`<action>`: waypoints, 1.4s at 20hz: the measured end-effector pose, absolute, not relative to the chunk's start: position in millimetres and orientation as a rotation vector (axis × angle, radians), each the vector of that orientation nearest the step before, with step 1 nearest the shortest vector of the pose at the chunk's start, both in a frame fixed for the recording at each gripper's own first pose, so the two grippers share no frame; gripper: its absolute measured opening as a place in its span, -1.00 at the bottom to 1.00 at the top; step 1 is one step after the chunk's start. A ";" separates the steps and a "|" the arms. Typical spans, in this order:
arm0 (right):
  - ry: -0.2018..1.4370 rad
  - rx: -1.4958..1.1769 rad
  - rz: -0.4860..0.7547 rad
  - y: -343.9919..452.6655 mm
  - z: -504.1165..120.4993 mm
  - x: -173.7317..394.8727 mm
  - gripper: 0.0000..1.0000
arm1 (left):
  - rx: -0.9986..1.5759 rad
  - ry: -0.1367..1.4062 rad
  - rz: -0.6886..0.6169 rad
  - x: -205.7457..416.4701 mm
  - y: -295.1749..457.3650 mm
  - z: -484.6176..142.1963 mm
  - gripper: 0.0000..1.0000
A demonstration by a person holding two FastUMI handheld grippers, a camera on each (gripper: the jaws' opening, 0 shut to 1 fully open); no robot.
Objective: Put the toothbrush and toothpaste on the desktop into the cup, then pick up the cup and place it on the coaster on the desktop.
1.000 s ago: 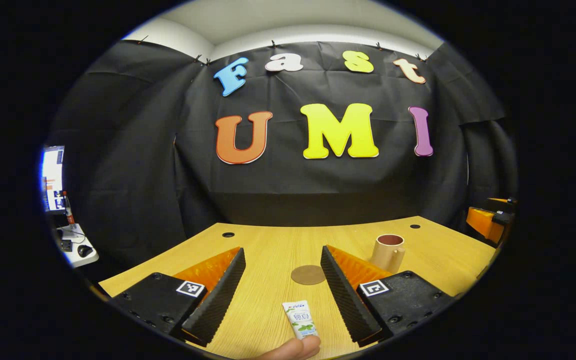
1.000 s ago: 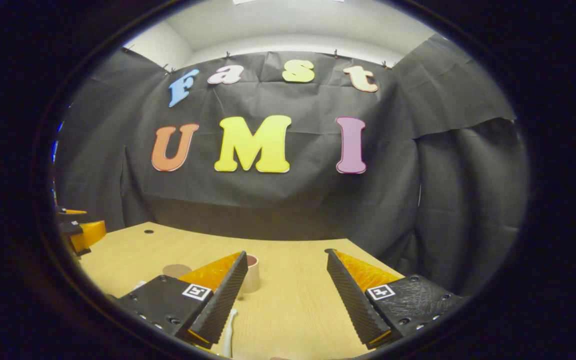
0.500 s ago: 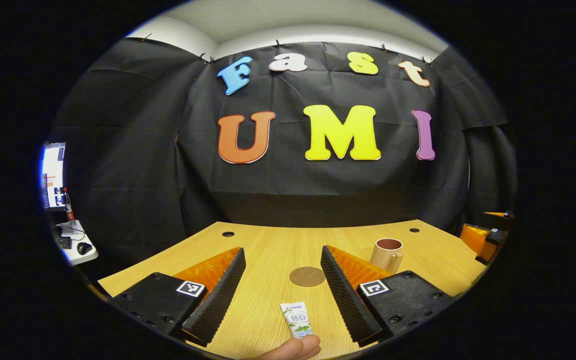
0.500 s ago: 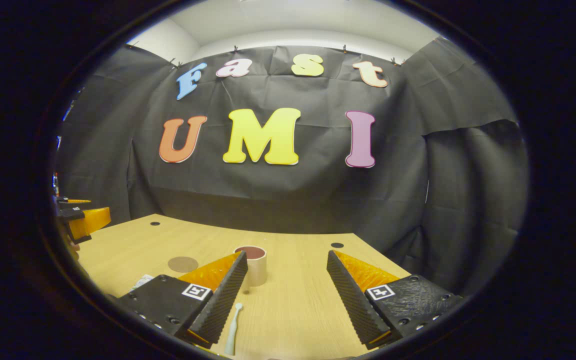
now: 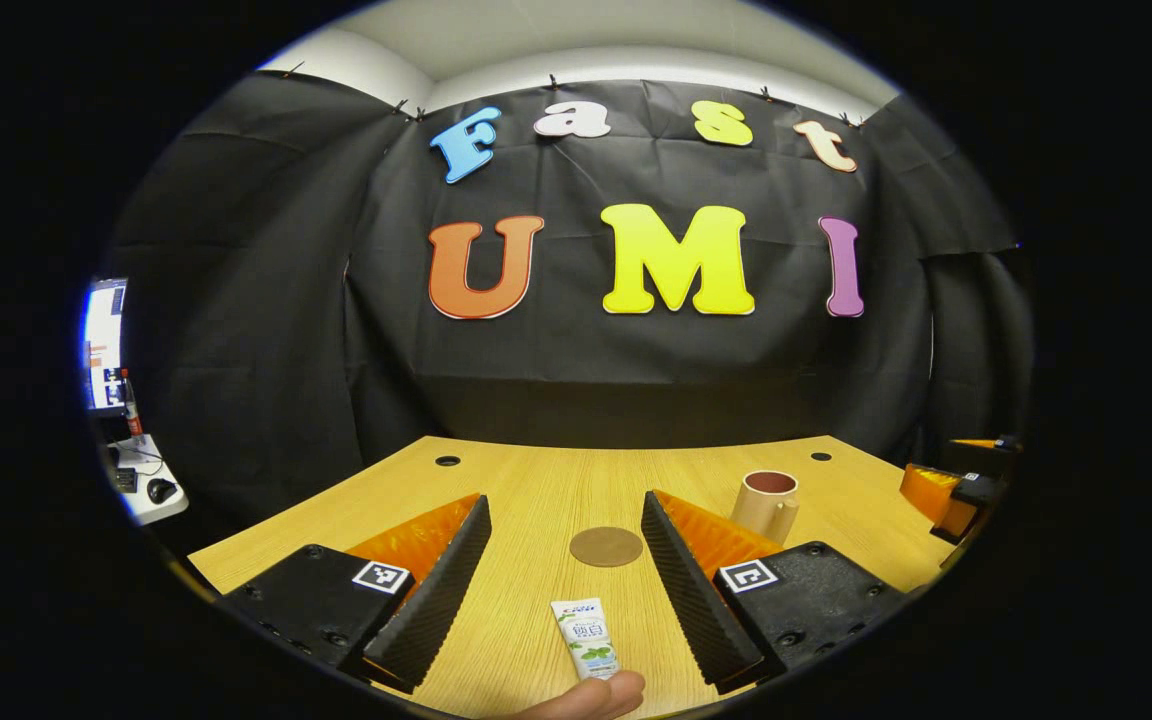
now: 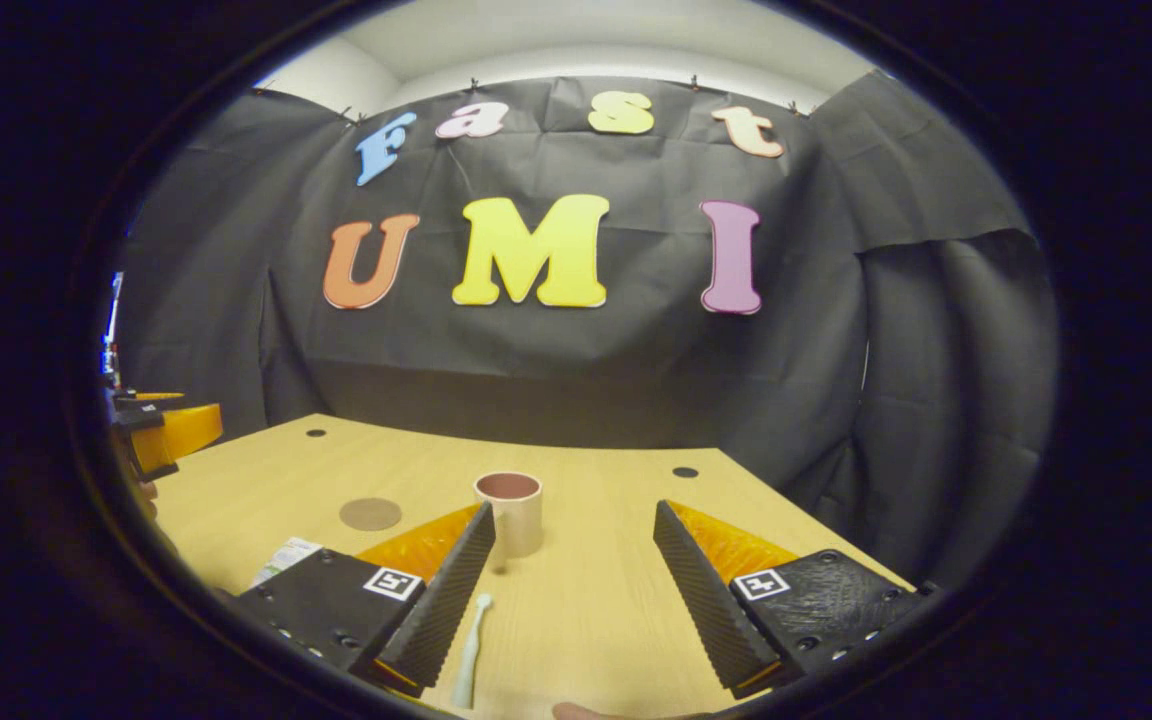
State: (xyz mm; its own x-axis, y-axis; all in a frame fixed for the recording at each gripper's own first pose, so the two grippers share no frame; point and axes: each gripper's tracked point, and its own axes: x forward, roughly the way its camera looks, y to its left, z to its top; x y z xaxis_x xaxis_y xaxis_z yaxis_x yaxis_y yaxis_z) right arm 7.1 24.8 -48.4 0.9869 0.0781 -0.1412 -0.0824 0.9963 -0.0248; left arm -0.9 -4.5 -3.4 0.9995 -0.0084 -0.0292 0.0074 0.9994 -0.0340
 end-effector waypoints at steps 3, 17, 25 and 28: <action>0.243 0.000 0.125 41.0 -86.0 12.5 0.94 | -0.027 0.044 -0.014 1.0 -4.6 -11.5 0.93; 0.610 0.041 0.194 99.5 -202.7 7.8 0.04 | -0.072 0.170 -0.014 5.4 -2.8 -69.3 0.94; 0.649 0.114 0.183 86.7 -209.2 11.3 -0.98 | -0.063 0.273 -0.086 4.8 -28.4 -100.7 0.94; 0.631 0.116 0.202 86.0 -206.5 9.1 -0.98 | -0.050 0.371 -0.100 1.5 -38.9 -125.2 0.94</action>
